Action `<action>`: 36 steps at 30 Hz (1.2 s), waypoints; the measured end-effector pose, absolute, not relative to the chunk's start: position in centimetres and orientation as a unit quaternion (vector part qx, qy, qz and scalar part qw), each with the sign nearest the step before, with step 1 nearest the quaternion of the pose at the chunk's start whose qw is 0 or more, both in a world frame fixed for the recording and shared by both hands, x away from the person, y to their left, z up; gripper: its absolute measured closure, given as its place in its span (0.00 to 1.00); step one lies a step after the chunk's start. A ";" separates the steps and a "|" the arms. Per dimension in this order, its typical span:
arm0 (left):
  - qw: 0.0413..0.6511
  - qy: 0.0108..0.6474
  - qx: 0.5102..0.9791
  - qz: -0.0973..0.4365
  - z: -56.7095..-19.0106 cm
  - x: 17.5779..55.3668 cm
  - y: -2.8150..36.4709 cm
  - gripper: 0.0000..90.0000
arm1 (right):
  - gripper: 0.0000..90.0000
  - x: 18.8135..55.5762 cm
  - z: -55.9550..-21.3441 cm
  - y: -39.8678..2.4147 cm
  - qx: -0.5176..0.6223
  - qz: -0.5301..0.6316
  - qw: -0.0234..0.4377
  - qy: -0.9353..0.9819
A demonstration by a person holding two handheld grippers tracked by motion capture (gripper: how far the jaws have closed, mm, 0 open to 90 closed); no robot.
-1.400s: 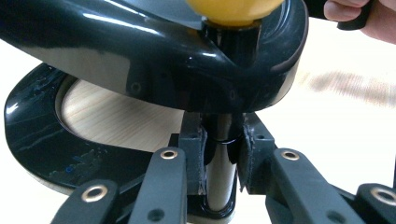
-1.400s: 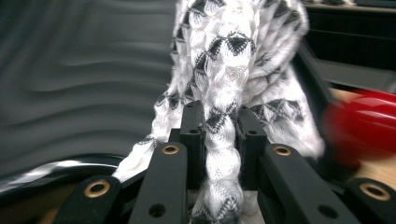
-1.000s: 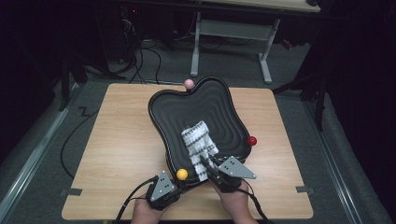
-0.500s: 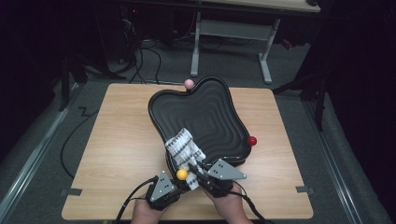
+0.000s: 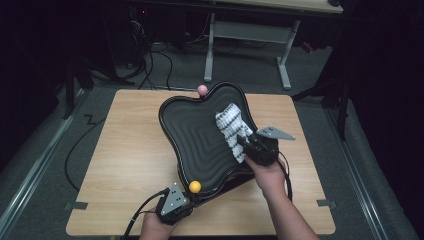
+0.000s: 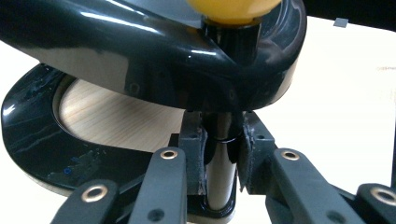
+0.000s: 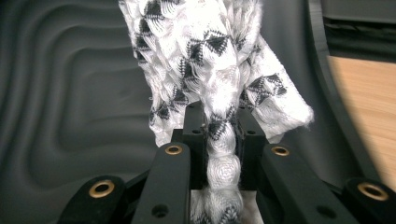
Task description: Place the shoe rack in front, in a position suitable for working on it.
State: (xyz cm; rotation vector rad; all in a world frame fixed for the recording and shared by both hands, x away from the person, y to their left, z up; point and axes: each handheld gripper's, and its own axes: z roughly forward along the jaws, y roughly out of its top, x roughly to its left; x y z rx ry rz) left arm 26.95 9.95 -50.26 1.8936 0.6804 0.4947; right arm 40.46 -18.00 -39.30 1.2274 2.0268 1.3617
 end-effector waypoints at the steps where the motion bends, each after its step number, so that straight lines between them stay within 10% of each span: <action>1: 0.510 0.282 0.786 0.205 -50.3 27.0 10.0 0.83 | 0.88 40.9 -39.1 -18.3 0.448 0.482 0.202 0.725; 12: 0.508 0.278 0.789 0.203 -50.2 27.0 10.0 0.82 | 0.87 43.2 -37.7 -18.4 0.466 0.461 0.180 0.734; 26: 0.507 0.276 0.791 0.202 -50.2 27.1 10.0 0.83 | 0.87 36.8 -39.0 -7.8 0.317 0.500 0.080 0.802; 36: 0.507 0.275 0.791 0.203 -50.2 27.1 10.0 0.83 | 0.87 39.2 -38.2 -11.0 0.357 0.493 0.130 0.783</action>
